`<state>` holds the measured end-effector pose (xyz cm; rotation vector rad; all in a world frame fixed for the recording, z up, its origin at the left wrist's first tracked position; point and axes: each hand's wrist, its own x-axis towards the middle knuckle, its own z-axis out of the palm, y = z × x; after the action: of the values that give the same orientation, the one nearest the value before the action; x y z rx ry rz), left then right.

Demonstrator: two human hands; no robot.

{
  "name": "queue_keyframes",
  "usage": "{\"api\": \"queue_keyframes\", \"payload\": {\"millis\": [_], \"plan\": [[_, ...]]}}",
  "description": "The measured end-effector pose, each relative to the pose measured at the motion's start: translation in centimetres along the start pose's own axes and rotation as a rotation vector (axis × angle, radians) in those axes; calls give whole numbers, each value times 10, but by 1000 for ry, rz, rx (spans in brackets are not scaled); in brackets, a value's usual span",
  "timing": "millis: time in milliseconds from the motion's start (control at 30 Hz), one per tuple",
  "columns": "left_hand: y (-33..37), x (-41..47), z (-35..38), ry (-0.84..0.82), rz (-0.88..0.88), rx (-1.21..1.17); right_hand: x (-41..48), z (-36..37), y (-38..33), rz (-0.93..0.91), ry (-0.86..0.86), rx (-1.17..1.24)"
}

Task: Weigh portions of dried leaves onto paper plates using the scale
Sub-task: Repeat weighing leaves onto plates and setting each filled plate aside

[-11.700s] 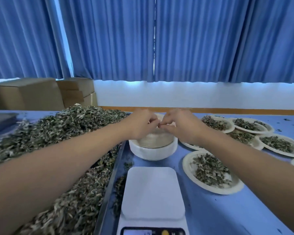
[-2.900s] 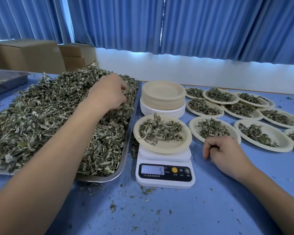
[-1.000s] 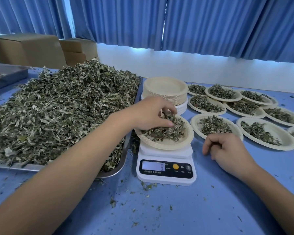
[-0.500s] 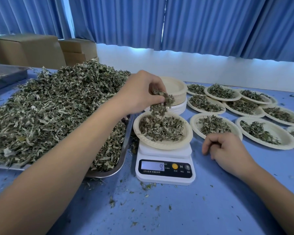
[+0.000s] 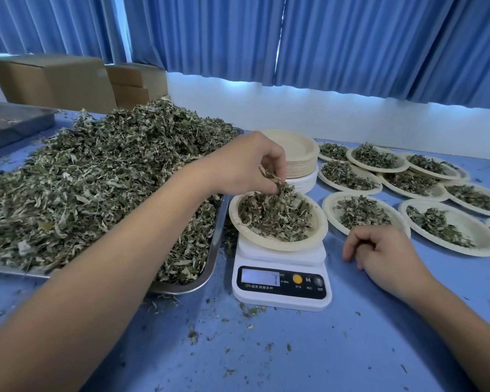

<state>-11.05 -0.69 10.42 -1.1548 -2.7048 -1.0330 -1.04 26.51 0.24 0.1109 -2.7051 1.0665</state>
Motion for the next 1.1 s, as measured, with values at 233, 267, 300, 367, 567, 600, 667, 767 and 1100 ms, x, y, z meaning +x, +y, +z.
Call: {"api": "queue_keyframes", "payload": {"millis": [233, 267, 300, 367, 567, 600, 667, 767, 1100], "plan": [[-1, -2, -15, 187, -3, -34, -1, -1, -1, 15, -4, 26], [-2, -3, -19, 219, -12, -48, -1, -1, -1, 19, -8, 27], [-3, -4, -23, 244, -21, -55, -2, -1, -2, 25, -11, 27], [-4, -7, -32, 278, -42, -60, -1, -1, -2, 37, -11, 28], [-26, -23, -73, 198, -314, 226, -1, 0, -1, 42, -11, 33], [-33, -27, -78, 87, -444, 336, -1, 0, -1, 44, -4, 34], [-40, -33, -81, -98, -648, 504, -1, 1, 0, 39, 31, 35], [-37, -32, -80, -108, -584, 464, 3, 5, -2, 70, 121, 164], [-23, 7, 6, -177, -319, 410, 46, 15, -35, 329, 52, 260]]}}
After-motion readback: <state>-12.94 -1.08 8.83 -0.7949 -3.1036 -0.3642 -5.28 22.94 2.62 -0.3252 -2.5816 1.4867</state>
